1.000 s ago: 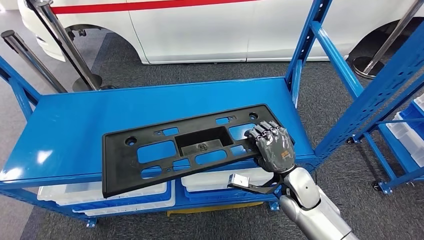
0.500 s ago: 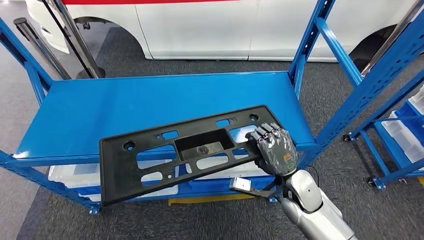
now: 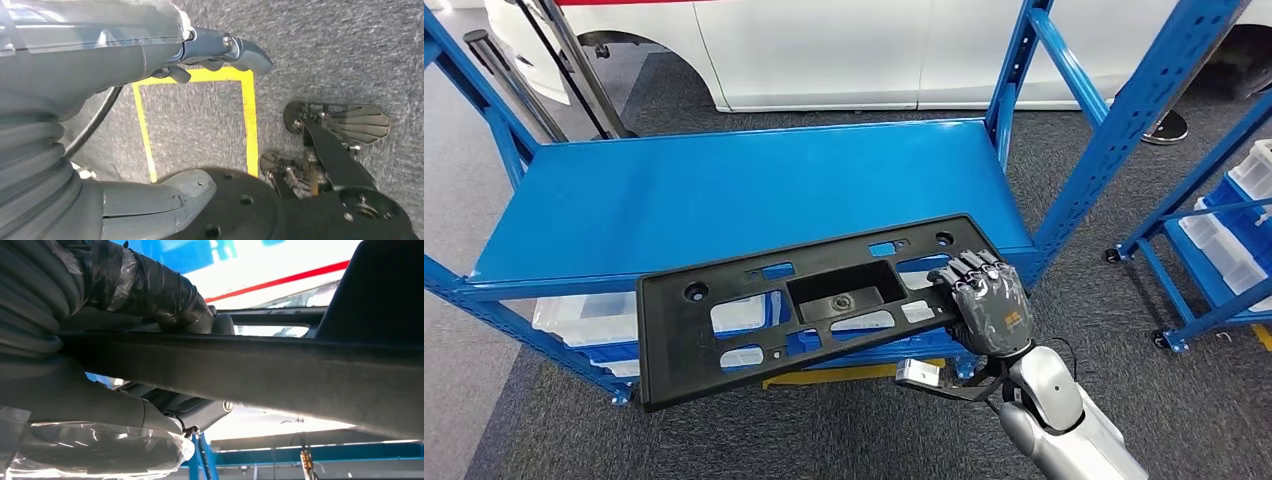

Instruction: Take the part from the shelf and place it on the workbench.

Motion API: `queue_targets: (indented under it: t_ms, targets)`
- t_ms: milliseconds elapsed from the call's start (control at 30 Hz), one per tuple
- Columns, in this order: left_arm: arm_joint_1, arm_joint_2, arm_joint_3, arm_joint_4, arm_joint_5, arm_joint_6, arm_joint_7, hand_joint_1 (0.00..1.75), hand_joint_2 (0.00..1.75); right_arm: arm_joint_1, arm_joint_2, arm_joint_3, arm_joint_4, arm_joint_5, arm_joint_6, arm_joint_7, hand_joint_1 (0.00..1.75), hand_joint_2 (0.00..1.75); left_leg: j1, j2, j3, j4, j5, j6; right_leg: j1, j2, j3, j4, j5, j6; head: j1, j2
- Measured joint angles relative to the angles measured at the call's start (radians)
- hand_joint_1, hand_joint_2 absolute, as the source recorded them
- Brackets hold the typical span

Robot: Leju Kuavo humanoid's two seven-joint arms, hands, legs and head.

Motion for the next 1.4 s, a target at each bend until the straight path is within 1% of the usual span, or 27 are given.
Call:
queue_targets:
  t_ms: [67,100,133,167,233,300,367,433,467,533,600,633,667,700,767,833,867,900,967,1000,1067,1133,1167,1233,1300,1367,1400]
  targets:
    - [0.0,0.0,0.002,0.0,0.002,0.0,0.001,0.0,1.75,0.02,-0.012,-0.013,-0.013,-0.007,0.011,0.0,1.75,1.75,0.003,0.0,-0.025,0.116,-0.101,-0.008,0.002,-0.003,-0.031,0.001,0.023,-0.007,0.0,0.0]
    - [0.0,0.0,0.003,0.0,0.002,0.0,0.001,0.0,1.75,0.031,-0.019,-0.02,-0.017,-0.01,0.014,0.0,1.75,1.75,0.004,0.001,-0.031,0.173,-0.127,-0.011,0.004,-0.004,-0.047,0.003,0.034,-0.006,0.0,0.0]
    - [0.001,0.0,0.005,0.0,0.001,0.0,0.002,0.0,1.75,0.041,-0.026,-0.029,-0.02,-0.013,0.016,0.0,1.75,1.75,0.005,0.001,-0.026,0.211,-0.129,-0.012,0.005,-0.005,-0.063,0.006,0.045,-0.005,0.0,0.0]
    - [0.001,0.0,0.006,0.0,0.001,0.0,0.002,0.0,1.75,0.051,-0.032,-0.036,-0.023,-0.015,0.018,0.0,1.75,1.75,0.005,0.001,-0.008,0.217,-0.109,-0.012,0.005,-0.006,-0.08,0.01,0.056,-0.004,0.0,0.0]
    - [0.0,0.0,0.01,0.0,-0.001,0.0,0.001,0.0,1.75,0.068,-0.045,-0.052,-0.03,-0.021,0.021,0.0,1.75,1.75,0.005,0.001,0.076,0.129,-0.056,-0.007,0.005,-0.007,-0.111,0.02,0.073,0.001,0.0,0.0]
    - [-0.003,0.0,0.014,0.0,-0.003,0.0,-0.001,0.0,1.75,0.087,-0.056,-0.07,-0.04,-0.028,0.027,-0.001,1.75,1.75,0.001,0.0,0.179,-0.016,-0.062,0.004,0.007,-0.007,-0.129,0.026,0.09,0.01,0.0,0.0]
    - [-0.004,0.0,0.018,0.0,-0.004,-0.002,-0.002,0.0,1.75,0.105,-0.064,-0.09,-0.05,-0.039,0.036,-0.005,1.75,1.75,-0.006,-0.002,0.218,-0.091,-0.081,0.014,0.006,-0.008,-0.133,0.021,0.111,0.023,0.0,0.0]
    - [-0.004,0.0,0.02,0.0,-0.005,-0.003,-0.001,0.0,1.75,0.125,-0.073,-0.113,-0.058,-0.049,0.045,-0.01,1.75,1.75,-0.006,-0.001,0.206,-0.102,-0.061,0.027,0.004,-0.006,-0.135,0.013,0.124,0.036,0.0,0.0]
    - [-0.004,0.0,0.021,0.0,-0.005,-0.004,-0.001,0.0,1.75,0.134,-0.078,-0.124,-0.061,-0.053,0.047,-0.012,1.75,1.75,-0.004,0.002,0.198,-0.106,-0.048,0.036,0.003,-0.004,-0.14,0.02,0.109,0.041,0.0,0.0]
    - [-0.005,0.0,0.023,0.001,-0.005,-0.004,0.003,0.0,1.75,0.154,-0.09,-0.149,-0.069,-0.058,0.05,-0.017,1.75,1.75,-0.001,0.007,0.173,-0.11,-0.02,0.052,0.001,0.003,-0.16,0.089,0.015,0.046,0.0,0.0]
    - [-0.004,0.0,0.025,0.001,-0.006,-0.005,0.007,0.0,1.75,0.167,-0.099,-0.17,-0.076,-0.06,0.054,-0.02,1.75,1.75,-0.004,0.01,0.139,-0.106,0.006,0.059,-0.001,0.006,-0.18,0.206,-0.087,0.051,0.0,0.0]
    - [-0.004,0.0,0.026,0.001,-0.006,-0.005,0.008,0.0,1.75,0.174,-0.102,-0.178,-0.08,-0.061,0.056,-0.021,1.75,1.75,-0.005,0.011,0.119,-0.103,0.018,0.058,-0.002,0.006,-0.183,0.258,-0.109,0.054,0.0,0.0]
    - [-0.005,0.0,0.026,0.001,-0.006,-0.006,0.008,0.0,1.75,0.183,-0.105,-0.185,-0.084,-0.062,0.057,-0.022,1.75,1.75,-0.006,0.013,0.098,-0.097,0.029,0.057,-0.003,0.006,-0.178,0.292,-0.105,0.057,0.0,0.0]
    - [-0.005,0.0,0.027,0.001,-0.006,-0.008,0.009,0.0,1.75,0.192,-0.108,-0.192,-0.089,-0.062,0.058,-0.023,1.75,1.75,-0.005,0.013,0.077,-0.089,0.039,0.055,-0.005,0.006,-0.161,0.301,-0.08,0.059,0.0,0.0]
    - [-0.006,-0.001,0.03,0.001,-0.006,-0.011,0.009,0.0,1.75,0.209,-0.117,-0.208,-0.1,-0.064,0.06,-0.027,1.75,1.75,-0.003,0.013,0.037,-0.068,0.054,0.048,-0.01,0.007,-0.08,0.226,-0.024,0.063,0.0,0.0]
    - [-0.007,-0.001,0.034,0.001,-0.006,-0.014,0.009,0.0,1.75,0.217,-0.126,-0.221,-0.111,-0.064,0.061,-0.029,1.75,1.75,-0.006,0.011,0.011,-0.047,0.065,0.037,-0.01,0.009,0.022,0.089,-0.042,0.062,0.0,0.0]
    - [-0.007,-0.001,0.036,0.0,-0.006,-0.014,0.008,0.0,1.75,0.222,-0.129,-0.227,-0.117,-0.064,0.061,-0.03,1.75,1.75,-0.007,0.01,0.005,-0.041,0.072,0.03,-0.008,0.01,0.051,0.041,-0.064,0.057,0.0,0.0]
    - [-0.007,-0.001,0.038,0.0,-0.006,-0.015,0.008,0.0,1.75,0.227,-0.132,-0.232,-0.123,-0.064,0.061,-0.03,1.75,1.75,-0.008,0.009,0.002,-0.041,0.081,0.024,-0.004,0.011,0.061,0.017,-0.076,0.05,-0.001,0.0]
    - [-0.006,-0.001,0.041,0.001,-0.006,-0.017,0.007,0.0,1.75,0.239,-0.137,-0.242,-0.134,-0.066,0.061,-0.029,1.75,1.75,-0.006,0.008,-0.005,-0.043,0.092,0.012,-0.002,0.006,0.046,0.012,-0.061,0.031,-0.001,0.0]
    - [-0.005,-0.001,0.043,0.001,-0.006,-0.018,0.007,0.0,1.75,0.244,-0.139,-0.245,-0.138,-0.067,0.062,-0.029,1.75,1.75,-0.004,0.007,-0.012,-0.034,0.074,0.006,-0.002,0.003,0.035,0.012,-0.05,0.021,-0.001,0.0]
    - [-0.004,-0.001,0.044,0.001,-0.006,-0.018,0.006,0.0,1.75,0.253,-0.144,-0.25,-0.146,-0.068,0.062,-0.029,1.75,1.75,0.0,0.006,-0.034,0.034,-0.02,-0.003,-0.003,-0.001,0.006,0.011,-0.024,0.005,-0.001,0.0]
    - [-0.004,-0.001,0.044,0.001,-0.006,-0.018,0.006,0.0,1.75,0.262,-0.146,-0.256,-0.151,-0.068,0.062,-0.029,1.75,1.75,0.001,0.006,-0.055,0.157,-0.116,-0.007,0.001,-0.001,-0.029,0.014,0.003,0.0,-0.001,0.0]
    - [-0.004,-0.001,0.044,0.001,-0.006,-0.018,0.006,0.0,1.75,0.266,-0.146,-0.259,-0.153,-0.068,0.062,-0.03,1.75,1.75,0.001,0.006,-0.055,0.208,-0.13,-0.007,0.004,-0.001,-0.048,0.016,0.016,0.0,-0.001,0.0]
    - [-0.005,-0.001,0.044,0.001,-0.006,-0.018,0.006,0.0,1.75,0.271,-0.146,-0.262,-0.154,-0.068,0.062,-0.03,1.75,1.75,-0.001,0.006,-0.013,0.225,-0.092,-0.001,0.009,-0.002,-0.085,0.023,0.039,0.001,-0.001,0.0]
    - [-0.007,0.0,0.044,0.001,-0.006,-0.018,0.005,0.0,1.75,0.274,-0.147,-0.265,-0.156,-0.068,0.062,-0.029,1.75,1.75,-0.007,0.005,0.095,0.114,-0.055,0.016,0.012,-0.003,-0.11,0.028,0.058,0.004,-0.001,0.0]
    - [-0.01,0.003,0.044,0.0,-0.006,-0.018,0.004,0.0,1.75,0.275,-0.149,-0.268,-0.162,-0.068,0.062,-0.029,1.75,1.75,-0.016,0.005,0.206,-0.038,-0.077,0.033,0.012,-0.006,-0.12,0.029,0.077,0.011,-0.001,0.0]
    - [-0.012,0.004,0.044,0.0,-0.006,-0.018,0.003,0.0,1.75,0.276,-0.151,-0.27,-0.165,-0.069,0.062,-0.029,1.75,1.75,-0.02,0.005,0.235,-0.085,-0.091,0.039,0.011,-0.007,-0.121,0.026,0.088,0.016,-0.001,0.0]
